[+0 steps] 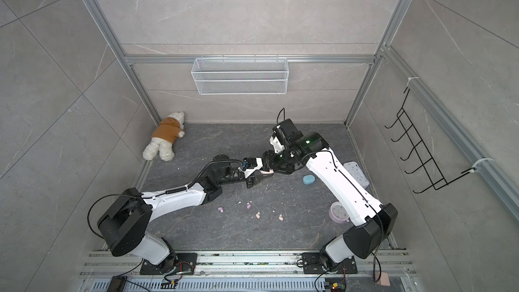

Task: Insert wireless bluetooth earbuds into charging case
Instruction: Pass the charging case, then open the charging case.

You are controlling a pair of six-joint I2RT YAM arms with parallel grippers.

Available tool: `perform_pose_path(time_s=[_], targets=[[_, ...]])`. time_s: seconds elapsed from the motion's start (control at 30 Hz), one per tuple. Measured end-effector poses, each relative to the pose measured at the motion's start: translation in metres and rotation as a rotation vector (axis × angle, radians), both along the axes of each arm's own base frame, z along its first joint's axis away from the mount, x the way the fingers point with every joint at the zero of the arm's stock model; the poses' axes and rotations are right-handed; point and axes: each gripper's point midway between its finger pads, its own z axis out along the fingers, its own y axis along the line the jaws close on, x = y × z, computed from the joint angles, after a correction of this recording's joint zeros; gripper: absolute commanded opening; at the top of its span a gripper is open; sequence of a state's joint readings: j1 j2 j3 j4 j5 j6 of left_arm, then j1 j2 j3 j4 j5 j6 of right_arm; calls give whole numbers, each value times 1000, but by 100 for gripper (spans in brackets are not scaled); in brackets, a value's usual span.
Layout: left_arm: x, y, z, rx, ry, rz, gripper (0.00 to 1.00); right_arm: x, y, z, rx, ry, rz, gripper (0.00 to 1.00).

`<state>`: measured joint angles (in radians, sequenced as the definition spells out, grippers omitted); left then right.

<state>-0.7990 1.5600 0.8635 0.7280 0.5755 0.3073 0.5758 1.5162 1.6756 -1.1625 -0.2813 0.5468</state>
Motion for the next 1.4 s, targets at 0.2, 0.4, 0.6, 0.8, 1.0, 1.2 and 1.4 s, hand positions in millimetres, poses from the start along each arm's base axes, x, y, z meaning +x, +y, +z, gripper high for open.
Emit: perform_pose_path(time_s=[0.2, 0.4, 0.6, 0.8, 1.0, 1.2, 1.4], targets=[[-4, 2, 1, -6, -2, -3, 35, 1, 0, 1, 0, -4, -5, 82], [-8, 6, -1, -12, 11, -4, 34, -2, -3, 9, 8, -25, -5, 88], [-15, 13, -4, -16, 46, 0, 34, -3, -20, 15, -9, -39, -32, 93], [-19, 34, 18, -73, 95, 16, 32, -4, -43, 30, -39, -134, -1, 94], [-21, 65, 44, -128, 141, 26, 30, -26, -46, 62, -59, -353, 226, 93], [-45, 69, 40, -89, 236, -70, 30, -54, -29, 85, -61, -546, 487, 93], [-60, 69, 22, -14, 345, -138, 29, -64, -6, 79, -100, -644, 710, 92]])
